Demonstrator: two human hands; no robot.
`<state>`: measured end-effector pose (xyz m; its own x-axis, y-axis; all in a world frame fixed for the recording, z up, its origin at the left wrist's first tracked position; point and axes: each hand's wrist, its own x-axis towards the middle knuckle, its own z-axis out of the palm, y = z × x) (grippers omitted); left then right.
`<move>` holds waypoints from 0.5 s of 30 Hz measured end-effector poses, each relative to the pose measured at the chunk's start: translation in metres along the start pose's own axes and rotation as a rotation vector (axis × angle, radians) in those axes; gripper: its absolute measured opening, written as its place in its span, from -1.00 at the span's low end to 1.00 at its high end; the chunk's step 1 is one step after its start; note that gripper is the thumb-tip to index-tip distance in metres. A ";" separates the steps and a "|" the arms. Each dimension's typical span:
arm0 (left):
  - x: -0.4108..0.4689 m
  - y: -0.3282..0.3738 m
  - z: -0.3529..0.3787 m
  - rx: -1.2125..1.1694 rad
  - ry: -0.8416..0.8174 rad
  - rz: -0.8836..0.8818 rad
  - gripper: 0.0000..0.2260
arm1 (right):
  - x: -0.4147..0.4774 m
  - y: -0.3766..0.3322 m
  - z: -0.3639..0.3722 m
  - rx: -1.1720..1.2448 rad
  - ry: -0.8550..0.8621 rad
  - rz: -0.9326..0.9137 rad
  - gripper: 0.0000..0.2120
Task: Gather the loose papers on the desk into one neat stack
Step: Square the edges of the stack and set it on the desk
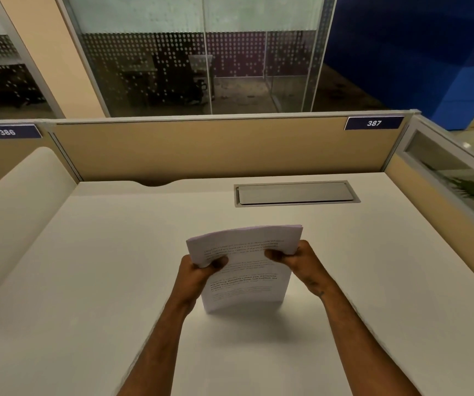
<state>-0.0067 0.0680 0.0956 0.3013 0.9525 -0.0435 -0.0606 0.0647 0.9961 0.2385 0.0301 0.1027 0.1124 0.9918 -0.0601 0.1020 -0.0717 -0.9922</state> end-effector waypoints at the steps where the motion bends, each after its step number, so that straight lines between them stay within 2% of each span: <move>1: 0.000 0.001 0.001 -0.002 0.010 0.001 -0.73 | -0.001 -0.002 -0.001 0.004 0.005 0.010 -0.77; 6: 0.001 -0.002 0.001 -0.020 0.022 -0.029 -0.71 | -0.008 0.004 0.001 0.059 0.001 0.035 -0.77; 8: 0.000 -0.008 0.004 -0.005 0.029 -0.065 -0.75 | -0.011 0.010 0.005 0.060 0.008 0.072 -0.73; 12: 0.002 -0.010 0.009 0.028 0.045 -0.097 -0.82 | -0.010 0.012 0.008 0.061 0.032 0.102 -0.79; 15: 0.009 -0.002 0.008 0.008 0.073 -0.105 -0.82 | -0.008 0.001 0.002 0.062 0.002 0.094 -0.63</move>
<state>0.0040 0.0737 0.0935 0.2351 0.9598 -0.1533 -0.0242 0.1634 0.9863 0.2353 0.0220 0.1021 0.1202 0.9808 -0.1534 0.0296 -0.1580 -0.9870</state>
